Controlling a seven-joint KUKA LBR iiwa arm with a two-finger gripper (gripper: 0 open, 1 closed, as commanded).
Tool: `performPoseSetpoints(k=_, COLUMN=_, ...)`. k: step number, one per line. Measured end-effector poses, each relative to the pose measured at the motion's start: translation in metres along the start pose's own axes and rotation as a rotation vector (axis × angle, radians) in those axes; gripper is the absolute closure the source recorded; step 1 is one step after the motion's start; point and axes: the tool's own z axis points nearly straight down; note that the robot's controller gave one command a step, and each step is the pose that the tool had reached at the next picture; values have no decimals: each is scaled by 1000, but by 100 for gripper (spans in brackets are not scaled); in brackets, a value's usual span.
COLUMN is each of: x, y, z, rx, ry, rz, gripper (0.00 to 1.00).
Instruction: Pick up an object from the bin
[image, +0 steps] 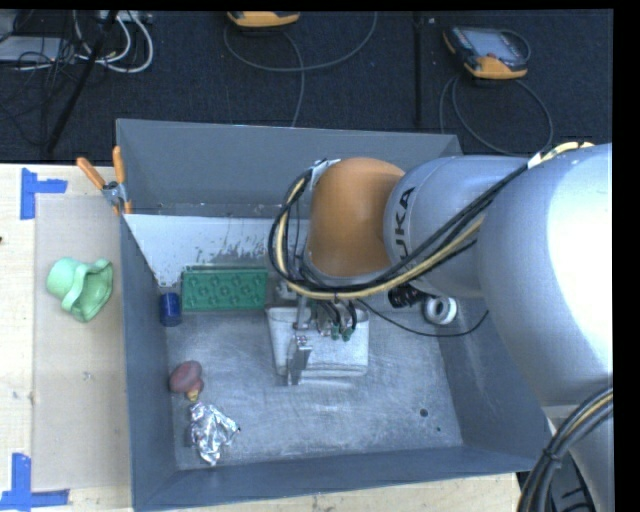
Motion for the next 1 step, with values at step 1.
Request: performPoseSetpoints(k=1, x=24, y=12, z=-157, rx=0, ry=-27, rz=-267, gripper=100)
